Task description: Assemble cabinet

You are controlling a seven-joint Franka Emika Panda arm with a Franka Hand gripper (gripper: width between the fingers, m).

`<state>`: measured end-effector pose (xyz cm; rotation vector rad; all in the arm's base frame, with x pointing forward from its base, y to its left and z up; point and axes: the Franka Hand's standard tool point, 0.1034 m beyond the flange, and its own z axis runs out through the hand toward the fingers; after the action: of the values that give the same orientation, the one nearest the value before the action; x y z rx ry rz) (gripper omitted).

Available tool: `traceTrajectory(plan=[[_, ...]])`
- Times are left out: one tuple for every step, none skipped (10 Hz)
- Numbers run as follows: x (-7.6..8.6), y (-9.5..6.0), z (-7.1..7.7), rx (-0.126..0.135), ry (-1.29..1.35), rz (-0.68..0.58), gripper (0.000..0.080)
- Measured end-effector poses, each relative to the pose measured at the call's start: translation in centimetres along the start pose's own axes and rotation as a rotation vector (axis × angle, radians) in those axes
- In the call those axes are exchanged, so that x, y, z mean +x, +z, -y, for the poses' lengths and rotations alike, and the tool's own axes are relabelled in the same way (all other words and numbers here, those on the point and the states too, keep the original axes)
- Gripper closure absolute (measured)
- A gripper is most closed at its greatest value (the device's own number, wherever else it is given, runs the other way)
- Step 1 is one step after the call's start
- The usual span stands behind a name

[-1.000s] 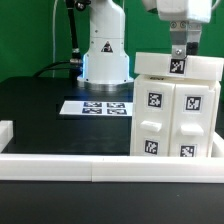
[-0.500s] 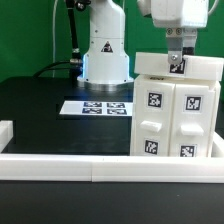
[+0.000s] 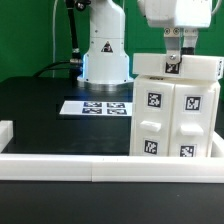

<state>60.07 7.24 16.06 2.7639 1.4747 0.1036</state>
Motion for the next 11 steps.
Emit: traceTrajectory(plan=[[0.00, 0.00, 0.00, 0.000, 0.148, 0.000, 0.0245], [-0.01, 0.00, -0.01, 0.000, 0.234, 0.000, 0.0245], [-0.01, 0.00, -0.01, 0.000, 0.287, 0.000, 0.0245], [0.00, 0.00, 0.00, 0.000, 0.404, 0.000, 0.0245], [0.00, 0.00, 0.00, 0.000, 0.488, 0.000, 0.0245], [-0.03, 0.07, 0.04, 0.001, 0.631, -0.002, 0.0245], [-0.07, 0.11, 0.01, -0.004, 0.741, -0.010, 0.0245], [-0.07, 0.12, 0.02, -0.007, 0.818, -0.014, 0.0245], [-0.08, 0.13, 0.00, -0.006, 0.926, -0.015, 0.0243], [-0.07, 0.15, 0.00, -0.006, 1.014, -0.015, 0.0243], [-0.04, 0.17, -0.01, -0.006, 1.116, -0.018, 0.0243]])
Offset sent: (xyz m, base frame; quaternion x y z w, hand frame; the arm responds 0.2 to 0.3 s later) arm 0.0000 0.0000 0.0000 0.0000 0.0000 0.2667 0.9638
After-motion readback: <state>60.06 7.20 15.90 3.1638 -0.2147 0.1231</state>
